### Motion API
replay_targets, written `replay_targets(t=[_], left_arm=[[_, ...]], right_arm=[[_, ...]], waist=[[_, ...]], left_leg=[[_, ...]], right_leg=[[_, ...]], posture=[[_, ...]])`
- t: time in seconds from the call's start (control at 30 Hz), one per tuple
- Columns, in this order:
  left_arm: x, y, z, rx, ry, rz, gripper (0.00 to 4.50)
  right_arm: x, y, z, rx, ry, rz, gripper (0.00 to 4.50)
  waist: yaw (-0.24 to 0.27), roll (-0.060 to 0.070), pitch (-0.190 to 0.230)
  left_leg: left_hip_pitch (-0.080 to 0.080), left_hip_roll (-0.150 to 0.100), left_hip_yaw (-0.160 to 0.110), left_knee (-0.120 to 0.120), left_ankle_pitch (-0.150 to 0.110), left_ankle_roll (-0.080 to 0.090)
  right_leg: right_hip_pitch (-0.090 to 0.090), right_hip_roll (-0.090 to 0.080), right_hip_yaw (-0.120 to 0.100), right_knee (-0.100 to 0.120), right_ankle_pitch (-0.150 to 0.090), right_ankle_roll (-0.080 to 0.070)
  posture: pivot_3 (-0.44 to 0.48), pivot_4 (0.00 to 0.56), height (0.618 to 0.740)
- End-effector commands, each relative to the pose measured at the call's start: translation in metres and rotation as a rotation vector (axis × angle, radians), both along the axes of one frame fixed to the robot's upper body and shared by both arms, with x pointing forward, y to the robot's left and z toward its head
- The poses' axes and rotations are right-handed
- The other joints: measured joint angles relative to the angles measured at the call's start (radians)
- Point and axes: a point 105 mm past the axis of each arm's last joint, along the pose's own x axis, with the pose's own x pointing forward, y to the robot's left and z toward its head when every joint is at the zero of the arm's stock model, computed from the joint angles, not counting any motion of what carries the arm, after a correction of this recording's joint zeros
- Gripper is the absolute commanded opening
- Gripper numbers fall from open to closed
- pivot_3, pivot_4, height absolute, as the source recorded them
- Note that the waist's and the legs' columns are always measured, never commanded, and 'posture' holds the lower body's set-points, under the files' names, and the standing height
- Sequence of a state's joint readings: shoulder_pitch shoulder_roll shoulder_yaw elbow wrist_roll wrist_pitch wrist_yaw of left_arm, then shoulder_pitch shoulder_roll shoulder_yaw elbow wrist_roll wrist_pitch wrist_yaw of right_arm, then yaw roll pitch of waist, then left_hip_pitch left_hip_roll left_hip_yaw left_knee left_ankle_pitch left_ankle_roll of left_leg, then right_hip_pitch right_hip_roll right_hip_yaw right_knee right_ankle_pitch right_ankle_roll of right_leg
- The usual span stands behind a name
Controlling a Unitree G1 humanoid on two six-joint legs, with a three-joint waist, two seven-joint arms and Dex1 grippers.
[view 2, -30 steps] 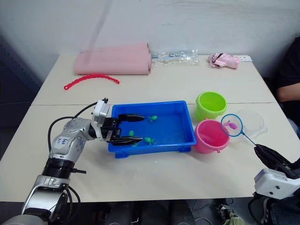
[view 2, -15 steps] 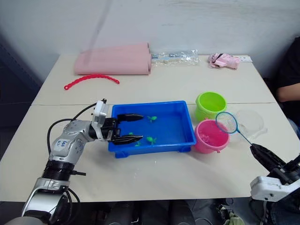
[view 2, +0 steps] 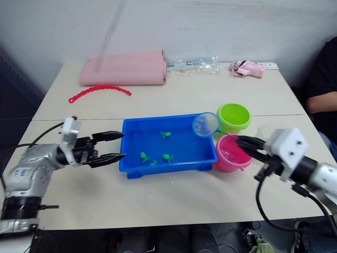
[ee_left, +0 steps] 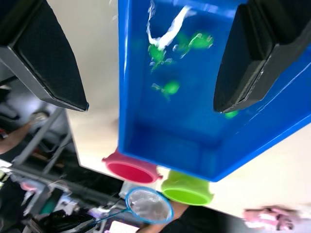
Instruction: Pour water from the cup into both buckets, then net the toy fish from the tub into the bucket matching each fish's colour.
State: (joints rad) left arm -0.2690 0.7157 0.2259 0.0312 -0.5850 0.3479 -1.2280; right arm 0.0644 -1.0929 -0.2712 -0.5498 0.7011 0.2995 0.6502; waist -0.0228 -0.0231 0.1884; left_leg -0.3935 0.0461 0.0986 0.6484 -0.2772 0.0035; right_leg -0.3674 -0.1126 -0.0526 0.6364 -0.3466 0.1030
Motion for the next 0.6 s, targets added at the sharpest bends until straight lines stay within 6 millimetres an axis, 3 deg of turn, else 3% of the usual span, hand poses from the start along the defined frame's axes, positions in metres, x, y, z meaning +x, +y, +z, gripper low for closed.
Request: replay_targets(t=[0.03,0.27,0.6], left_arm=[[-0.009,0.011,0.006,0.096,-0.096,0.035,4.48],[-0.026,0.022,0.0,0.144,-0.111,0.103,4.48],[-0.039,0.016,-0.003,0.155,-0.041,0.087,4.48]], right_arm=[[0.012,0.003,-0.01,-0.087,0.068,0.032,0.0],[0.052,0.009,-0.024,-0.277,0.054,0.114,0.0],[0.07,0.025,-0.048,-0.458,0.075,0.319,0.0]], waist=[[0.004,0.0,0.0],[-0.006,0.0,0.0],[-0.003,0.0,0.0]], left_leg=[[-0.001,0.0,0.0,0.0,0.0,0.0],[-0.01,-0.001,0.003,0.004,0.0,0.0],[-0.01,0.0,0.004,0.005,0.0,0.0]], right_leg=[[-0.001,0.0,-0.001,-0.001,0.0,0.0],[-0.01,-0.001,-0.001,0.0,0.001,0.001],[-0.01,0.0,-0.008,0.002,0.001,0.002]], posture=[[0.0,0.15,0.74],[0.0,0.15,0.74],[0.0,0.15,0.74]])
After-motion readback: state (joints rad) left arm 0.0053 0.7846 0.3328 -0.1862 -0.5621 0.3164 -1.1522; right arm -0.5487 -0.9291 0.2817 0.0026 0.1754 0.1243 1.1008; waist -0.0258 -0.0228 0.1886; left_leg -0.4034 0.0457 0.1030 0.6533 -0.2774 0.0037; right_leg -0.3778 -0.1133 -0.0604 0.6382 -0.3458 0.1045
